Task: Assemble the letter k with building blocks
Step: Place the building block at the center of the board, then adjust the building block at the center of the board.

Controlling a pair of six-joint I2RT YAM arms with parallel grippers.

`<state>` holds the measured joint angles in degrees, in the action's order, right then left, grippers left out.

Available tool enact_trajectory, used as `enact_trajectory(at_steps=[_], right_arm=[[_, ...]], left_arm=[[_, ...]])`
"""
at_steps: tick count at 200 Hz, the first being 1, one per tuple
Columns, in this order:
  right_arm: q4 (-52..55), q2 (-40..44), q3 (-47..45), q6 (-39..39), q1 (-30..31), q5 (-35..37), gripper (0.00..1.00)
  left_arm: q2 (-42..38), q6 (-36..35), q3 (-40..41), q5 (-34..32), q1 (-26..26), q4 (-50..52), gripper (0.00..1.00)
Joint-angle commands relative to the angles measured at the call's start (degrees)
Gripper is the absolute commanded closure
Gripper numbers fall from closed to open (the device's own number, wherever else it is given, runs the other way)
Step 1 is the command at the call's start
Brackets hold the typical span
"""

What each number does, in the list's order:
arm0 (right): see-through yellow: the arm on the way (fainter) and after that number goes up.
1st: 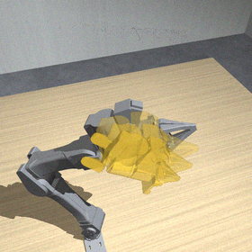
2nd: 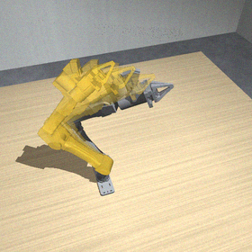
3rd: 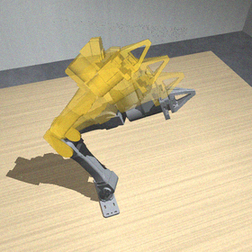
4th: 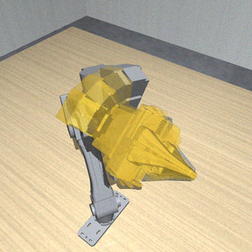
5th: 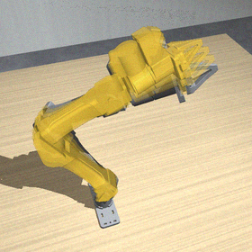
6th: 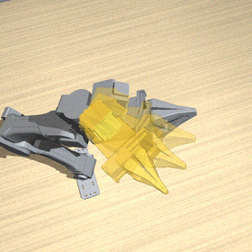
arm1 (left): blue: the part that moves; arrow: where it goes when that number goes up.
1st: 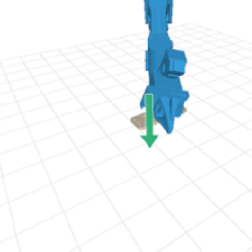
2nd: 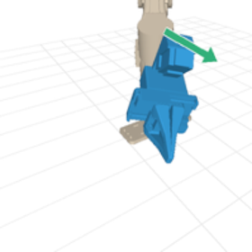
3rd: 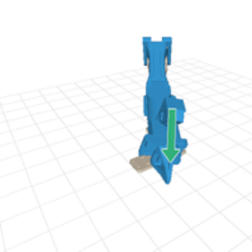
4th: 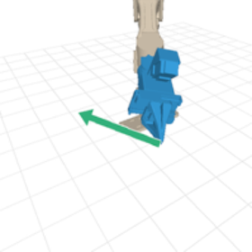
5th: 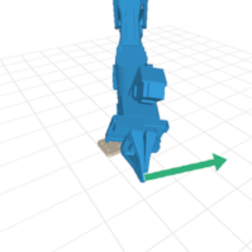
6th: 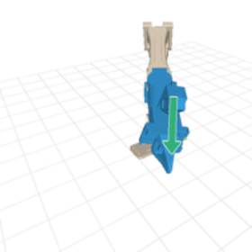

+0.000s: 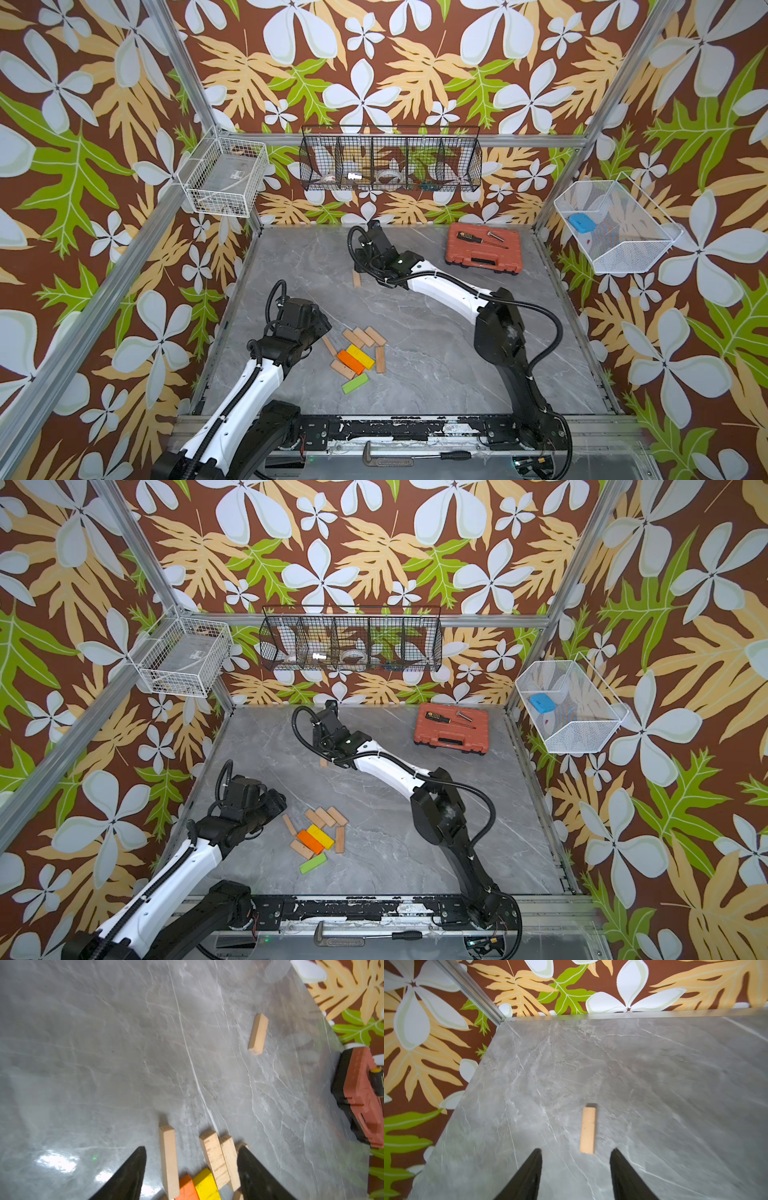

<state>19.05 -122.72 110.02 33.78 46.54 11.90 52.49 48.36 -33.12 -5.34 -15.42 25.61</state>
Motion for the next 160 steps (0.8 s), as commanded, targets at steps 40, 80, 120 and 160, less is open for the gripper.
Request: enact_trajectory(at_steps=[40, 80, 120, 160], right_arm=[[2.6, 19.8, -25.5, -9.1, 0.0, -1.5, 0.44], [2.1, 22.7, -30.6, -8.3, 0.0, -3.9, 0.45], [2.5, 20.6, -29.1, -8.3, 0.0, -4.5, 0.45], [2.0, 20.1, -30.0, -7.6, 0.0, -4.8, 0.45]], left_arm=[[7.3, 5.2, 0.0, -4.7, -5.8, 1.7, 0.46], [11.0, 5.2, 2.2, -5.6, -5.8, 1.8, 0.46], [16.5, 3.7, 1.5, -1.4, -6.1, -3.2, 0.59], [20.9, 1.6, -1.4, -1.5, -6.6, -2.8, 0.65]])
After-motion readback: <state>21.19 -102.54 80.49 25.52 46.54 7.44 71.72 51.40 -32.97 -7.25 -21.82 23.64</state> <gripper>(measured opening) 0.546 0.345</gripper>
